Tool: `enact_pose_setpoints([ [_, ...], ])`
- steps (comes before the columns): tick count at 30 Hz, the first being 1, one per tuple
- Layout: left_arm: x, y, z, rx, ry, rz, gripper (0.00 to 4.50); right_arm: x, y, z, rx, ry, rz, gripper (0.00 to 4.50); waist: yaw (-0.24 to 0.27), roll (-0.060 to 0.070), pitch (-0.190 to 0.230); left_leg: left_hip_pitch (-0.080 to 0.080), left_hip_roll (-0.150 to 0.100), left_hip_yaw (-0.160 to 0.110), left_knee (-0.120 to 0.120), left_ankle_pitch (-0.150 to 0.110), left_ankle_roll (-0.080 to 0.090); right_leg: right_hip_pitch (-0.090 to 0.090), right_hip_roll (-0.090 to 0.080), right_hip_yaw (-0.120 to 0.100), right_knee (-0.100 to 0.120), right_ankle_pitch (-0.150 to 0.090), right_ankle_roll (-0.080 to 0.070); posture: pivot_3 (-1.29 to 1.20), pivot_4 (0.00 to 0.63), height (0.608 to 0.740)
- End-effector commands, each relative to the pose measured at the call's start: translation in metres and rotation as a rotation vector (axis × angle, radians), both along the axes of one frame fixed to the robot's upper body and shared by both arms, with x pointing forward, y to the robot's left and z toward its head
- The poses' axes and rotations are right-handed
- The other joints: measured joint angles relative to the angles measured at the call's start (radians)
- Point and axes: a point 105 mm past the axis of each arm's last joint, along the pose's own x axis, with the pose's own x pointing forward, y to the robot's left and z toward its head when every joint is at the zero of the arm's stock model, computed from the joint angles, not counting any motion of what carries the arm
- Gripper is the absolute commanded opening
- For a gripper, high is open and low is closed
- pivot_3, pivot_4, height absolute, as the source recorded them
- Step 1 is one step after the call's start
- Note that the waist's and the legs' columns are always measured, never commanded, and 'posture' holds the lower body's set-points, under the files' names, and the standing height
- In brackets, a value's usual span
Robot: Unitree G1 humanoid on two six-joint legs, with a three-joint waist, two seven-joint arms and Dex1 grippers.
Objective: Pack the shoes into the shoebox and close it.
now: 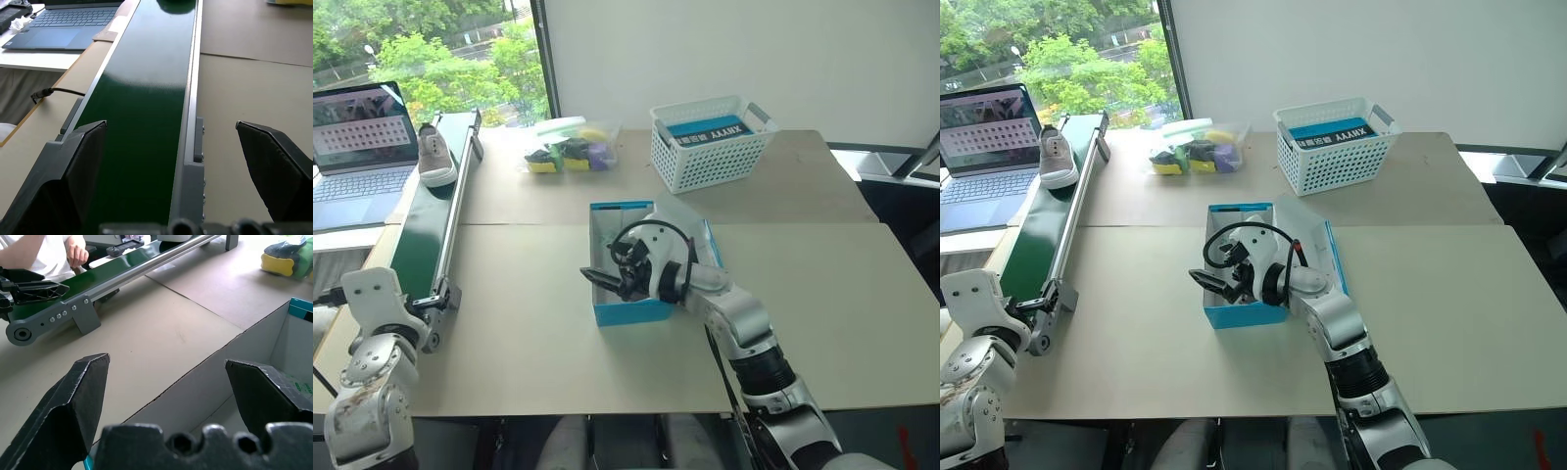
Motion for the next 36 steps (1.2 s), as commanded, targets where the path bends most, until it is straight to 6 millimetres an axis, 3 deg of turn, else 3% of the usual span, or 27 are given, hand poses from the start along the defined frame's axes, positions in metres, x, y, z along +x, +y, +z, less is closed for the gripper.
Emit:
enact_pose_setpoints([
  [1, -0.003, 0.008, 0.017, 0.033, -0.034, 0.039, 4.5, 0.0, 0.001, 0.011, 0.016, -0.048, 0.004, 4.43, 0.0, 0.0, 0.0, 0.0, 0.0, 0.0, 0.0, 0.0, 0.0, 0.0, 0.0, 0.0, 0.0, 0.0, 0.0, 0.0, 0.15, 0.737],
  [14, -0.002, 0.011, 0.024, 0.046, -0.009, 0.056, 4.5, 0.001, 0.002, 0.011, 0.017, -0.042, -0.002, 4.43, -0.001, 0.0, 0.0, 0.0, 0.0, 0.0, 0.0, 0.0, 0.0, 0.0, 0.0, 0.0, 0.0, 0.0, 0.0, 0.0, 0.15, 0.737],
  [36, -0.007, 0.006, -0.014, -0.014, 0.085, 0.057, 4.5, 0.0, -0.001, 0.011, 0.024, -0.038, -0.019, 4.43, -0.001, 0.0, 0.0, 0.0, 0.0, 0.0, -0.001, 0.0, 0.0, -0.001, 0.0, 0.0, 0.0, 0.0, 0.0, 0.0, 0.15, 0.737],
])
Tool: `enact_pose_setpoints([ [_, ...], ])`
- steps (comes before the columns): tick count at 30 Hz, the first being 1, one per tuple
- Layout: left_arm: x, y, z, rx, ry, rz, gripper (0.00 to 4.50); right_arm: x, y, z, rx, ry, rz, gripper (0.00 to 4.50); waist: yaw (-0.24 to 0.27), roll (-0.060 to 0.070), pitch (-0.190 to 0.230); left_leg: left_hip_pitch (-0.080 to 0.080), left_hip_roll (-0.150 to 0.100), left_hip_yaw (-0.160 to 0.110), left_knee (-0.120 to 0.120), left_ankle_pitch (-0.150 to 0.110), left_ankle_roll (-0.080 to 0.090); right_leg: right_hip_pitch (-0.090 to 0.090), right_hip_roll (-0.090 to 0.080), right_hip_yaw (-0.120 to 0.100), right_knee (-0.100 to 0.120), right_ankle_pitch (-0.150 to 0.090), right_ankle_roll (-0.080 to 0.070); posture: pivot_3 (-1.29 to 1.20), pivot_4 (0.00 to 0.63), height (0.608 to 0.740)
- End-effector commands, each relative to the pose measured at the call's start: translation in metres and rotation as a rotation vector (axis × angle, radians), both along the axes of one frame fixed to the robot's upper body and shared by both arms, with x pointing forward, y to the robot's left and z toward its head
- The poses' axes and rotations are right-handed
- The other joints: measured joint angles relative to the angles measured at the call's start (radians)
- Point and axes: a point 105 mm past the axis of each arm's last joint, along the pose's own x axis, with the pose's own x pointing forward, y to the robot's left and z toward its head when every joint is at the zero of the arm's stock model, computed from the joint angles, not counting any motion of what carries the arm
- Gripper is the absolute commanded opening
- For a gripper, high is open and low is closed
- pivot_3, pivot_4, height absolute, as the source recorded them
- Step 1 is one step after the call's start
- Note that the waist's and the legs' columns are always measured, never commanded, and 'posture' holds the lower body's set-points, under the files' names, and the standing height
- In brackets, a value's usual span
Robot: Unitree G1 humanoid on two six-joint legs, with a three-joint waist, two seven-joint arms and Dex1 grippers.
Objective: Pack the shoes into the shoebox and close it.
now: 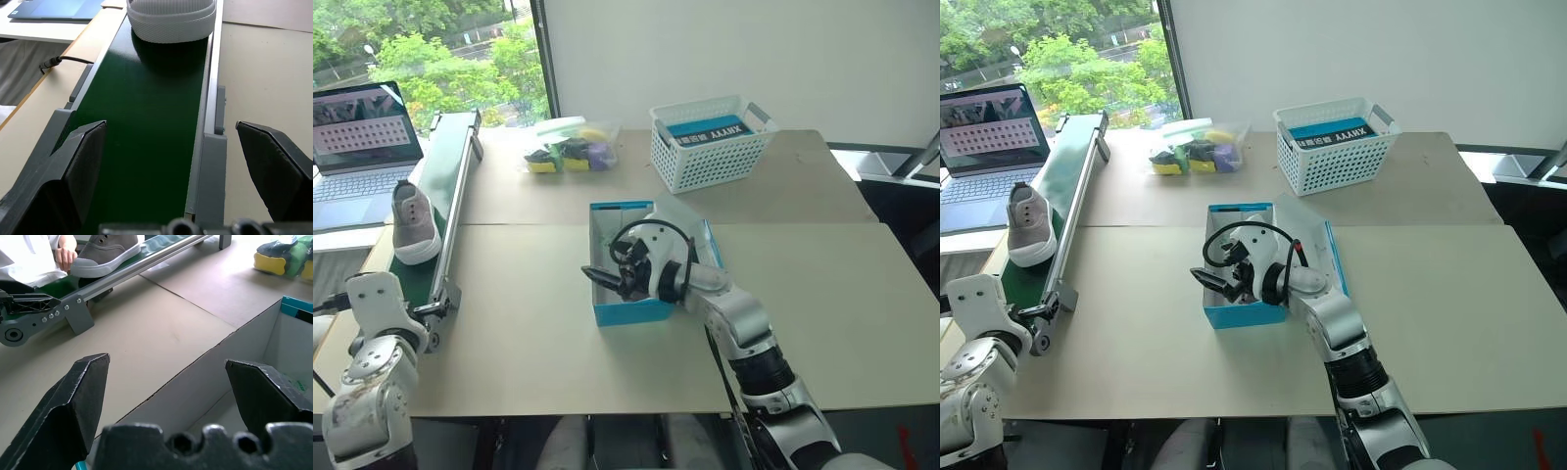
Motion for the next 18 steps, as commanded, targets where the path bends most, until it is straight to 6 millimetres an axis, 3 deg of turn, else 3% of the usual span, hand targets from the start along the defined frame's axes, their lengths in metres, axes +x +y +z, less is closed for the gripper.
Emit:
enact_pose_setpoints([
  [1, -0.002, 0.004, 0.004, 0.031, -0.021, 0.017, 4.5, -0.002, -0.001, 0.012, 0.026, -0.038, 0.002, 4.43, 0.0, 0.0, 0.0, 0.0, 0.0, 0.0, 0.0, 0.0, 0.0, 0.0, 0.0, 0.0, 0.0, 0.0, 0.0, 0.0, 0.15, 0.737],
  [9, -0.007, 0.021, 0.005, 0.047, -0.029, 0.115, 4.5, -0.005, 0.0, 0.011, 0.032, -0.024, 0.004, 4.43, -0.001, 0.0, 0.0, 0.0, 0.0, 0.0, 0.0, 0.0, 0.0, 0.0, 0.0, 0.0, 0.0, 0.0, 0.0, 0.0, 0.15, 0.737],
  [18, -0.002, 0.016, 0.007, 0.022, -0.059, 0.132, 4.5, -0.005, -0.001, 0.01, 0.031, -0.016, -0.004, 4.43, -0.002, 0.0, 0.0, 0.0, 0.0, 0.0, 0.0, 0.0, 0.0, 0.0, 0.0, 0.001, 0.0, 0.0, 0.0, 0.0, 0.15, 0.737],
])
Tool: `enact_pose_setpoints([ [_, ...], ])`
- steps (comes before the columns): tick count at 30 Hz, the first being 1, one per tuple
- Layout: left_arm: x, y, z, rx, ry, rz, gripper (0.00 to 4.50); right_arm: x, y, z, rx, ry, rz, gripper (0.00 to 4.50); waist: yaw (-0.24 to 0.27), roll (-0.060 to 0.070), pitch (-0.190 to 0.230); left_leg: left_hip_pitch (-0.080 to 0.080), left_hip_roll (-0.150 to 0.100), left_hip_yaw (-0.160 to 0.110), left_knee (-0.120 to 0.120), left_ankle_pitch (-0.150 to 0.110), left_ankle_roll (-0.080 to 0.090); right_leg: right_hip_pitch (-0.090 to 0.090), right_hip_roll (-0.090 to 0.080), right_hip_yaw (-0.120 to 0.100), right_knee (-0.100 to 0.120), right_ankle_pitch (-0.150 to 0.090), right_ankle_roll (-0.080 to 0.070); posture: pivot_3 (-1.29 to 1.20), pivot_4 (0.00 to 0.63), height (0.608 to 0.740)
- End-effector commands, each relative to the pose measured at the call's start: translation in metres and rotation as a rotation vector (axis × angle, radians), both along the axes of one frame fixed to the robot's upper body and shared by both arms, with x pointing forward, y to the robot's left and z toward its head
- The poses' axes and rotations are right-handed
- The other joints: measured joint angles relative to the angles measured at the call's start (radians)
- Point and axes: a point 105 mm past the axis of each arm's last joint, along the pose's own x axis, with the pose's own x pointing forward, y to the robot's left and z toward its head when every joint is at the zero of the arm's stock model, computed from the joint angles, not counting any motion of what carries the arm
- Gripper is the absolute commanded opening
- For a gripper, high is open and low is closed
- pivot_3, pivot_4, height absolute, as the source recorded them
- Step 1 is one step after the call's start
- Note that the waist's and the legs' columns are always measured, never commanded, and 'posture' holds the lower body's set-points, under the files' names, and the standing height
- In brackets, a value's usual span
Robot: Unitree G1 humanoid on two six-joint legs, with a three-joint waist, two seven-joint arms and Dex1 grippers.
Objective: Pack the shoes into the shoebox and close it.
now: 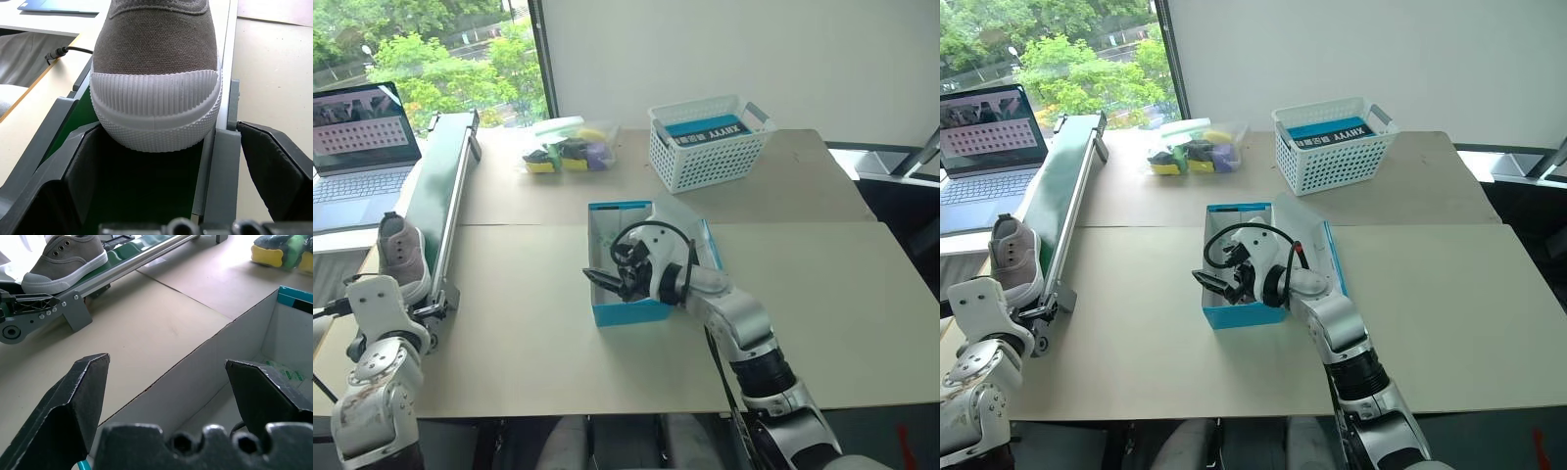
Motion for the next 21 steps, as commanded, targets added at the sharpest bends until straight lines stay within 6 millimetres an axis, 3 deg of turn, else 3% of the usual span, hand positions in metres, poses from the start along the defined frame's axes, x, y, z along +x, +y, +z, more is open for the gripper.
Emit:
enact_pose_setpoints([
  [1, -0.0033, 0.0113, 0.0127, 0.031, -0.054, 0.073, 4.5, -0.0023, -0.0002, 0.0129, 0.032, -0.038, 0.001, 4.43, 0.0, 0.0, 0.0, 0.0, 0.0, 0.0, 0.0, 0.0, 0.0, 0.0, 0.0, 0.0, 0.0, 0.0, 0.0, 0.0, 0.15, 0.737],
  [5, -0.001, 0.0099, 0.0152, 0.031, -0.073, 0.067, 4.5, -0.0018, -0.0007, 0.0118, 0.029, -0.035, -0.006, 4.43, 0.0, 0.0, 0.0, 0.0, 0.0, 0.0, 0.0, 0.0, 0.0, 0.0, 0.0, 0.0, 0.0, 0.0, 0.0, 0.0, 0.15, 0.737],
  [8, 0.0007, 0.0097, 0.0179, 0.042, -0.084, 0.068, 3.81, -0.0011, -0.001, 0.0099, 0.023, -0.032, -0.012, 4.5, 0.0, 0.0, 0.0, 0.0, 0.0, 0.0, 0.0, 0.0, 0.0, 0.0, 0.0, 0.0, 0.0, 0.0, 0.0, 0.0, 0.15, 0.737],
  [11, 0.0027, 0.0088, 0.0188, 0.046, -0.086, 0.061, 2.73, -0.0005, -0.0012, 0.0088, 0.019, -0.029, -0.017, 4.5, 0.0, -0.001, 0.0, 0.0, 0.0, 0.0, 0.0, 0.0, 0.0, 0.0, 0.0, 0.0, 0.0, 0.0, 0.0, 0.0, 0.15, 0.737],
  [14, 0.0033, 0.0086, 0.0184, 0.046, -0.083, 0.059, 2.15, 0.0002, -0.002, 0.0085, 0.018, -0.029, -0.021, 4.5, 0.002, -0.001, 0.0, 0.0, 0.0, 0.0, 0.0, 0.0, 0.0, 0.0, 0.0, 0.0, 0.0, 0.0, 0.0, 0.0, 0.15, 0.737],
  [17, 0.004, 0.0085, 0.0183, 0.048, -0.081, 0.057, 1.01, 0.0008, -0.0021, 0.0082, 0.017, -0.029, -0.023, 4.5, 0.003, -0.001, 0.0, 0.0, 0.0, 0.0, 0.0, 0.0, 0.0, 0.0, 0.0, 0.0, 0.0, 0.0, 0.0, 0.0, 0.15, 0.737],
  [18, 0.0044, 0.0083, 0.0186, 0.051, -0.081, 0.056, 0.8, 0.0009, -0.0021, 0.008, 0.017, -0.028, -0.023, 4.5, 0.003, -0.001, 0.0, 0.0, 0.0, 0.0, 0.0, 0.0, 0.0, 0.0, 0.0, 0.0, 0.0, 0.0, 0.0, 0.0, 0.15, 0.737],
  [21, 0.0054, 0.0081, 0.0205, 0.069, -0.081, 0.056, 0.8, 0.0012, -0.0019, 0.0074, 0.016, -0.026, -0.025, 4.5, 0.003, -0.001, 0.0, 0.0, 0.0, 0.0, 0.0, 0.0, 0.0, 0.0, 0.0, 0.0, 0.0, 0.0, 0.0, 0.0, 0.15, 0.737],
])
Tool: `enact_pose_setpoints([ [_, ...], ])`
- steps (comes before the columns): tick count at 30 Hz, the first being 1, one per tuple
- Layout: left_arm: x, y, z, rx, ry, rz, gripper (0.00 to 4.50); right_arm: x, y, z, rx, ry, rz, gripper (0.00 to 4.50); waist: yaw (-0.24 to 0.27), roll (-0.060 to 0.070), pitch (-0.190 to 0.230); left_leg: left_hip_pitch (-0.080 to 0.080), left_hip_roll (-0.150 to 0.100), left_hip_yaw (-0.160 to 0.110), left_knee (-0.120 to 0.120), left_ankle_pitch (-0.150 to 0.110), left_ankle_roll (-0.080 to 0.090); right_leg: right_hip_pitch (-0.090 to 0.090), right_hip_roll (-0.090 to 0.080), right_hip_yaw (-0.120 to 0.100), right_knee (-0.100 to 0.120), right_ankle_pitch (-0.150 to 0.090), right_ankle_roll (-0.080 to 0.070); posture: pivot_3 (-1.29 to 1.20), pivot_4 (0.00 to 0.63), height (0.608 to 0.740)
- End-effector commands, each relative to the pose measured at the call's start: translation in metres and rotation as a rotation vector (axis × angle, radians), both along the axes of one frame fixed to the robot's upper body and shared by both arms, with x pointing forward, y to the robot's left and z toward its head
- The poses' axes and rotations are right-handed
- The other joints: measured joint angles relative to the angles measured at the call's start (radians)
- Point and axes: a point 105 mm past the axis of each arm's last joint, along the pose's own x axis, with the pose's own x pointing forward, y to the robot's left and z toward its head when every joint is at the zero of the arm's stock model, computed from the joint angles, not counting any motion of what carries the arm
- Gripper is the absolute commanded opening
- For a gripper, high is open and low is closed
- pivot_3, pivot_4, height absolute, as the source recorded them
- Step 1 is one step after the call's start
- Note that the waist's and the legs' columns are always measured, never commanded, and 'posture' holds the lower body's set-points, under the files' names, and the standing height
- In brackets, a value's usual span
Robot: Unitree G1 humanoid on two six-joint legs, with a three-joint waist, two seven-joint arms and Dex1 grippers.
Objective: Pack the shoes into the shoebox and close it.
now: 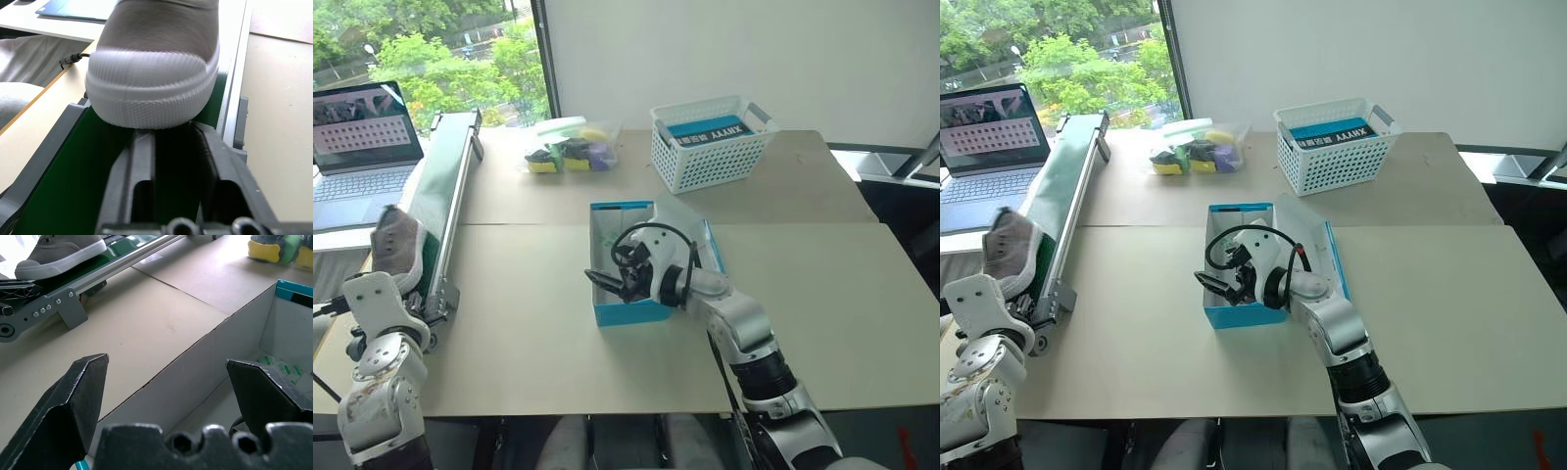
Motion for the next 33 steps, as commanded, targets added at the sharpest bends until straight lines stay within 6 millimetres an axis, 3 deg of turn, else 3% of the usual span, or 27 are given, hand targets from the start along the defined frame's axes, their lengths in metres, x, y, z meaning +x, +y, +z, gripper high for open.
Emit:
enact_pose_setpoints([
  [1, 0.002, 0.004, 0.017, 0.068, -0.046, 0.013, 0.8, 0.0, 0.001, 0.011, 0.02, -0.034, -0.001, 4.5, 0.0, 0.0, 0.0, 0.0, 0.0, 0.0, 0.0, 0.0, 0.0, 0.0, 0.0, 0.0, 0.0, 0.0, 0.0, 0.0, 0.15, 0.737],
  [7, 0.003, 0.005, 0.021, 0.084, -0.063, 0.024, 0.8, 0.001, -0.001, 0.009, 0.013, -0.029, -0.012, 4.5, 0.0, 0.0, 0.0, 0.0, 0.0, 0.0, 0.0, 0.0, 0.0, 0.0, 0.0, 0.0, 0.0, 0.0, 0.0, 0.0, 0.15, 0.737],
  [12, 0.004, -0.008, 0.03, 0.134, -0.095, -0.028, 0.8, 0.001, -0.001, 0.007, 0.01, -0.025, -0.015, 4.5, 0.0, 0.0, 0.0, 0.0, 0.0, 0.0, 0.0, 0.0, 0.0, 0.0, 0.0, 0.0, 0.0, 0.0, 0.0, 0.0, 0.15, 0.737],
  [15, 0.002, -0.014, 0.03, 0.134, -0.095, -0.062, 1.53, 0.001, -0.001, 0.007, 0.009, -0.024, -0.015, 4.5, 0.0, 0.0, 0.0, 0.0, 0.0, 0.0, 0.0, 0.0, 0.0, 0.0, 0.0, 0.0, 0.0, 0.0, 0.0, 0.0, 0.15, 0.737],
  [23, -0.016, -0.041, 0.025, 0.045, -0.084, -0.137, 4.34, 0.001, -0.001, 0.006, 0.008, -0.019, -0.007, 4.5, -0.001, 0.0, 0.0, 0.0, 0.0, 0.0, 0.0, 0.0, 0.0, 0.0, 0.0, 0.0, -0.001, 0.0, 0.0, 0.0, 0.15, 0.737],
  [29, -0.041, -0.066, 0.012, -0.034, -0.039, -0.144, 4.43, 0.001, 0.001, 0.005, 0.006, -0.01, 0.003, 4.5, -0.002, 0.0, 0.0, 0.0, 0.0, 0.001, 0.0, 0.0, 0.0, 0.0, 0.0, 0.001, -0.001, 0.0, 0.0, 0.0, 0.15, 0.737],
  [33, -0.055, -0.047, 0.009, -0.049, -0.034, -0.052, 4.43, 0.002, 0.0, 0.003, 0.004, 0.0, 0.001, 4.5, -0.001, 0.0, 0.0, 0.001, 0.0, 0.001, 0.0, 0.0, 0.0, 0.001, 0.0, 0.001, 0.0, 0.0, 0.0, 0.0, 0.15, 0.737],
])
